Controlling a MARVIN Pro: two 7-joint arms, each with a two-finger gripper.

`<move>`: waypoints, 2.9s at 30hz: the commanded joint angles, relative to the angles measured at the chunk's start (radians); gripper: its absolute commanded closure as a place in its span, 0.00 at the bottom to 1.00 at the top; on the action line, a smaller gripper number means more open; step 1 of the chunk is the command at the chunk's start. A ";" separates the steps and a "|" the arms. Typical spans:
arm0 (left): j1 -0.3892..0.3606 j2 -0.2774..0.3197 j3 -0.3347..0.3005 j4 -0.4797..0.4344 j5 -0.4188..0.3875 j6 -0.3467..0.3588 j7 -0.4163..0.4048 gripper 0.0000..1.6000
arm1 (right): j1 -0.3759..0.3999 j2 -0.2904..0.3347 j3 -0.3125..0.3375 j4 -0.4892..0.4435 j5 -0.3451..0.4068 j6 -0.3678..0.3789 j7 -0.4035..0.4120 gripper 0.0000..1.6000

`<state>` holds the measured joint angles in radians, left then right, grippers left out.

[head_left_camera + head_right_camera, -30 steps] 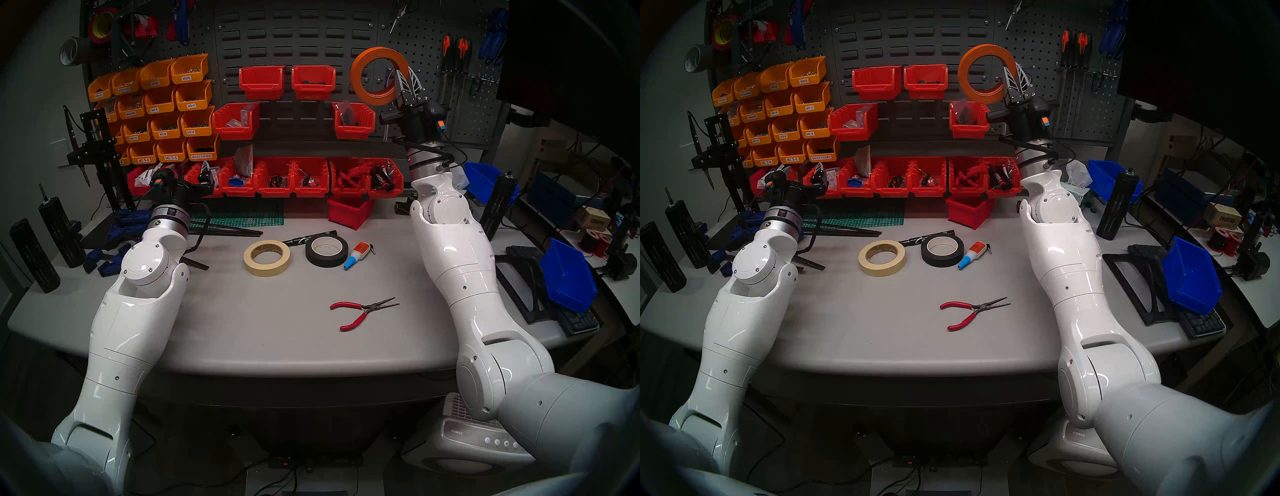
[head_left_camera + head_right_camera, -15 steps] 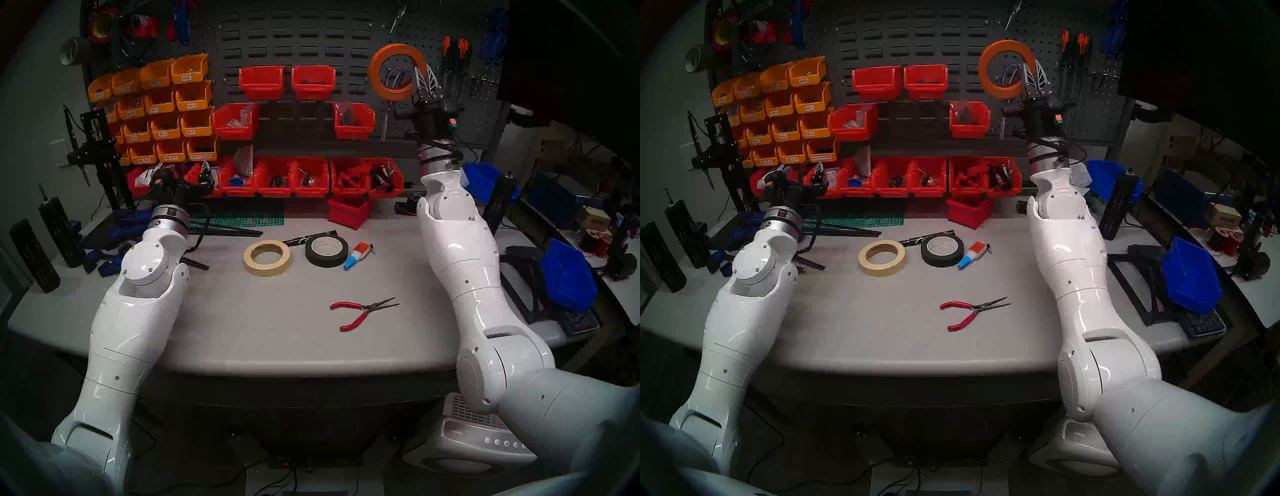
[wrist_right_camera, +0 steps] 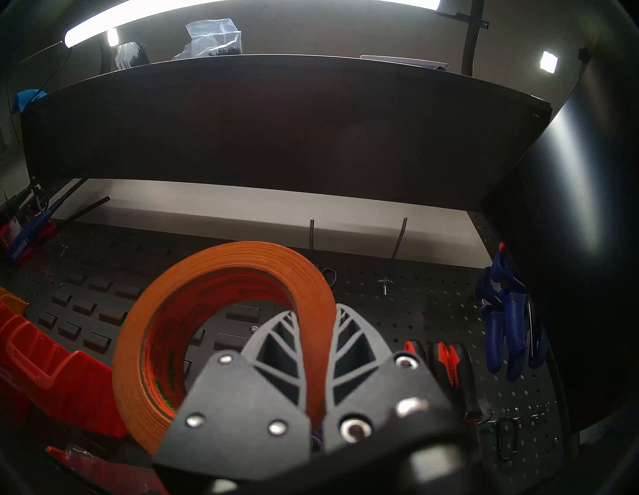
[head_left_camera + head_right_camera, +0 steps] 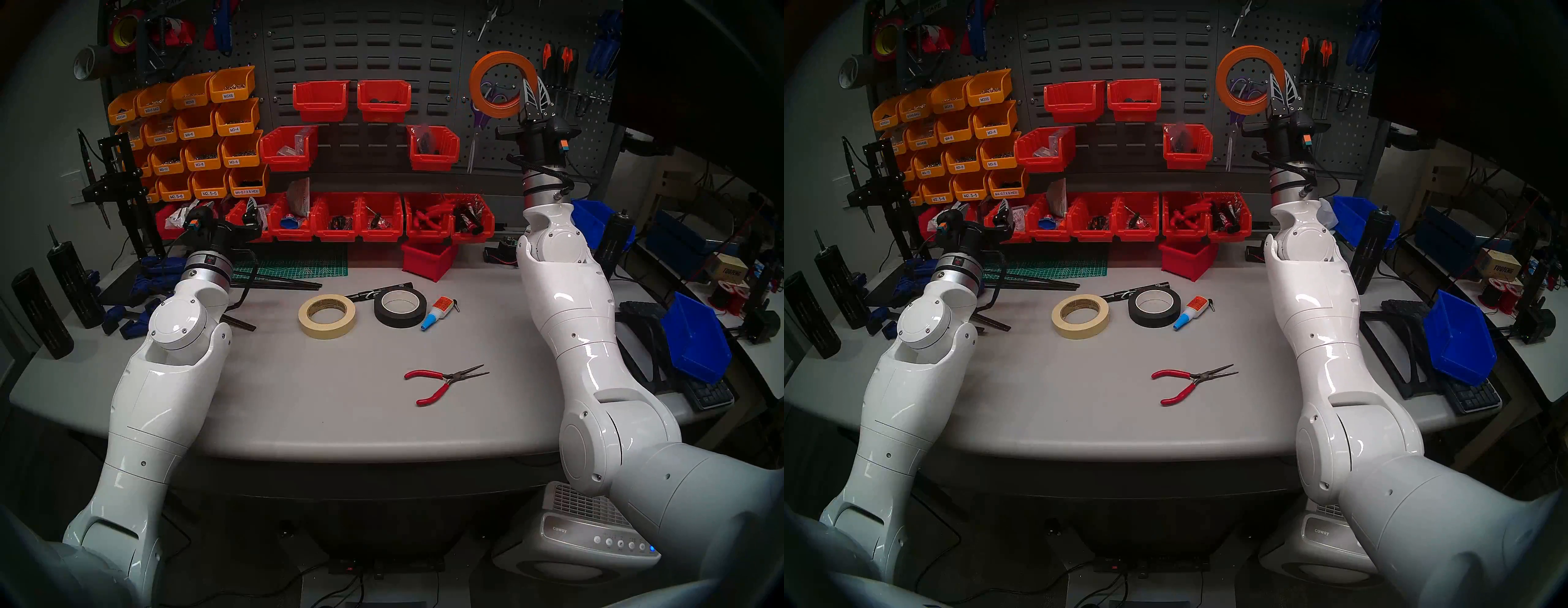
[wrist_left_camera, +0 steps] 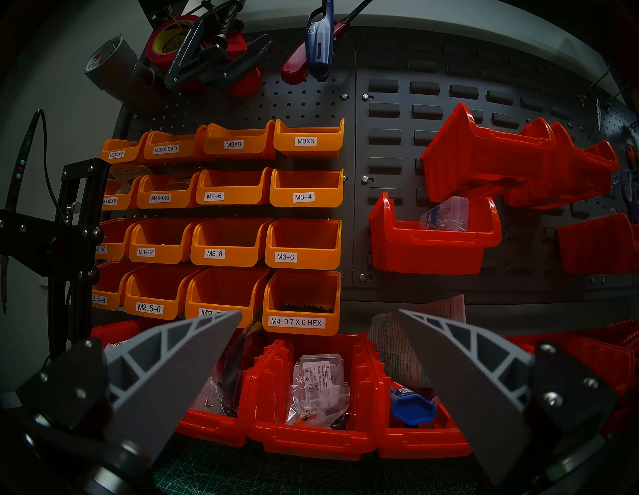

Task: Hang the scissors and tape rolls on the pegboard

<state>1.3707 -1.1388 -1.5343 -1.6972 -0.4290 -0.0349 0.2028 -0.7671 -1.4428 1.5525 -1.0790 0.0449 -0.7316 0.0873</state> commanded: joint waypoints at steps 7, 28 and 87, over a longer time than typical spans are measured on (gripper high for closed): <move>-0.036 0.001 -0.009 -0.030 0.000 -0.017 -0.002 0.00 | 0.100 -0.001 0.034 0.050 -0.002 0.004 -0.033 1.00; -0.036 0.001 -0.009 -0.030 0.000 -0.016 -0.002 0.00 | 0.133 -0.016 0.025 0.146 0.119 0.053 0.083 1.00; -0.035 0.002 -0.009 -0.030 0.000 -0.016 -0.002 0.00 | 0.235 -0.024 0.029 0.281 0.224 -0.074 0.250 1.00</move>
<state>1.3707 -1.1388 -1.5343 -1.6972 -0.4290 -0.0350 0.2028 -0.6005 -1.4699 1.5730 -0.7671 0.2688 -0.7737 0.3467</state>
